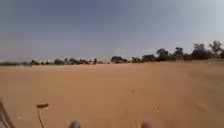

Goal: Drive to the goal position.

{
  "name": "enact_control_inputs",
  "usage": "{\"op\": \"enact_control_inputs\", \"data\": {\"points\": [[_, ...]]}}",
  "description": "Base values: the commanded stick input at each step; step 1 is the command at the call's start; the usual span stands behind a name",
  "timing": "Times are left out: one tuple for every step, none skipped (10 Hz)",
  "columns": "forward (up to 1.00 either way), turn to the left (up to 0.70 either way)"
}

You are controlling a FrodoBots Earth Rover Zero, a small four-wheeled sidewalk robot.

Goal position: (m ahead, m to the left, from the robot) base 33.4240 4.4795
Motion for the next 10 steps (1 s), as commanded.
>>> {"op": "enact_control_inputs", "data": {"points": [[1.0, -0.12], [1.0, -0.27], [1.0, -0.12], [1.0, 0.0], [1.0, 0.0], [1.0, 0.0], [1.0, 0.0], [1.0, 0.0], [1.0, 0.0], [1.0, 0.0]]}}
